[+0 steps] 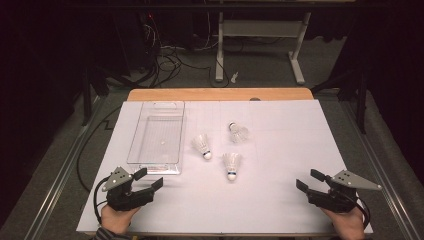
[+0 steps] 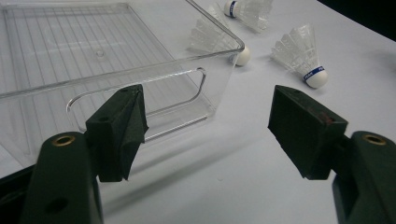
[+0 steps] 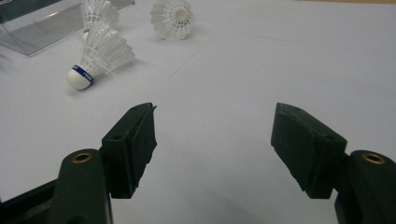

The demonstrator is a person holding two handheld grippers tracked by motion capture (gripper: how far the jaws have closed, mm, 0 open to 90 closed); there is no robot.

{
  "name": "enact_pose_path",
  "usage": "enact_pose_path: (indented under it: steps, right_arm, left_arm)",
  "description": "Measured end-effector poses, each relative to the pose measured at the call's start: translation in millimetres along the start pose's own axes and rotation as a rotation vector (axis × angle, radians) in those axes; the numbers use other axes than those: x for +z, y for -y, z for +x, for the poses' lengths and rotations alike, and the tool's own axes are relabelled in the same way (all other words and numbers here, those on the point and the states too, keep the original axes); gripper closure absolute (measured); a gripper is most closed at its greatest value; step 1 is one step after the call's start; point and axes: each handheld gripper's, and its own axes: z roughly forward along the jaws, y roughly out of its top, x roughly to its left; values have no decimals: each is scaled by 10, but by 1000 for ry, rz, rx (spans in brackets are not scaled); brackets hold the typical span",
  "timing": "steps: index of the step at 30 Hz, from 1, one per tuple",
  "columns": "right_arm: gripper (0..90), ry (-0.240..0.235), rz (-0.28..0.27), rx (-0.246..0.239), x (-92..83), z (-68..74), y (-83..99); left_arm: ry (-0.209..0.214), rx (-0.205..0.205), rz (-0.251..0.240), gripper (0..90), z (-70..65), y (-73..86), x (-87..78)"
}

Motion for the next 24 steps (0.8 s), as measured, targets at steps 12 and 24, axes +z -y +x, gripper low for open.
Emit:
enact_pose_path:
  steps: [12, 24]
  right_arm:
    - [315, 1, 7, -6, 5, 2, 2]
    - [314, 1, 13, -5, 11, 3, 4]
  left_arm:
    - [4, 5, 0, 294, -13, -4, 5]
    - [10, 5, -8, 298, -29, -13, -5]
